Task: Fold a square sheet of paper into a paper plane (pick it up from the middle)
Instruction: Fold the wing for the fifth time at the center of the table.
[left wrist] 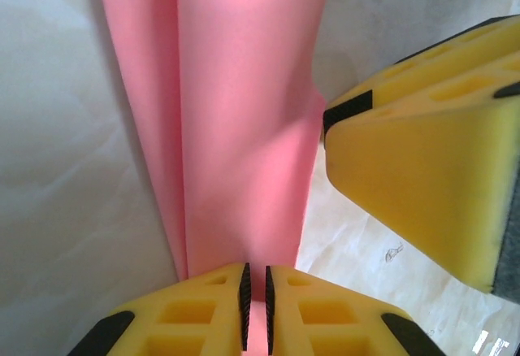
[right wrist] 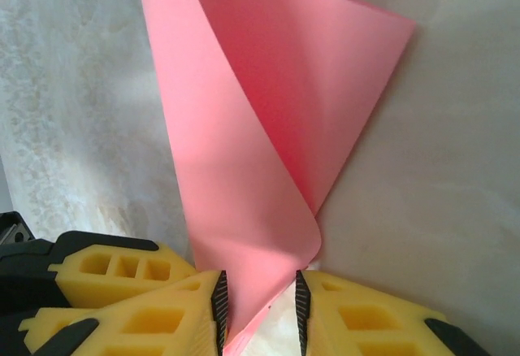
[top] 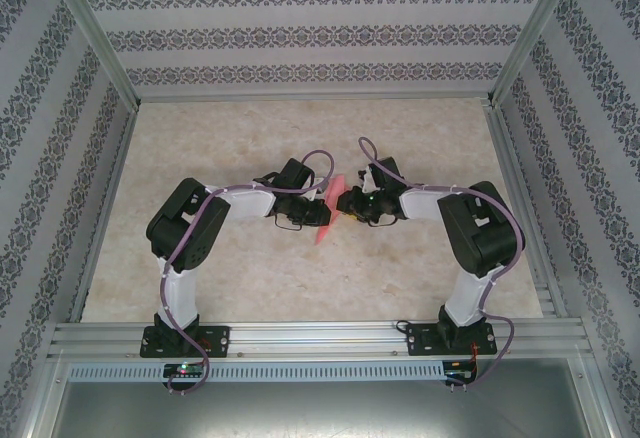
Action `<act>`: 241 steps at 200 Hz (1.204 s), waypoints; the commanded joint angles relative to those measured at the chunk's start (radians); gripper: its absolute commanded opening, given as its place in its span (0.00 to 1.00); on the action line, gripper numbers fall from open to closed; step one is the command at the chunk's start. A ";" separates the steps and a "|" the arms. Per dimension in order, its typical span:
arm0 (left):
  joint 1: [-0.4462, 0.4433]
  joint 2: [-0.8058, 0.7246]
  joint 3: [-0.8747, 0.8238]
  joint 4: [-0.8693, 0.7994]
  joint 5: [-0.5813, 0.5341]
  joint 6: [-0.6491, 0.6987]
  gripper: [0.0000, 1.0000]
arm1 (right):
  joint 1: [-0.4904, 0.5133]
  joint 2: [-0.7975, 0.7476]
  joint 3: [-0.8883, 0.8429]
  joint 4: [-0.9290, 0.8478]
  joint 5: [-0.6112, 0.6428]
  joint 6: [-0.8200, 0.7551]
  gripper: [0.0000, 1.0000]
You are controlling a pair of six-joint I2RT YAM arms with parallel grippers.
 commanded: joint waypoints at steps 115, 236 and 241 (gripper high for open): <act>0.008 -0.025 -0.028 -0.042 -0.014 0.036 0.22 | -0.003 0.018 0.021 -0.078 0.039 -0.042 0.29; 0.021 -0.056 -0.060 -0.009 -0.009 0.022 0.21 | 0.000 0.014 0.028 -0.063 0.032 -0.020 0.33; 0.022 -0.059 -0.061 -0.007 -0.005 0.023 0.21 | 0.001 0.015 0.029 -0.063 0.030 -0.020 0.33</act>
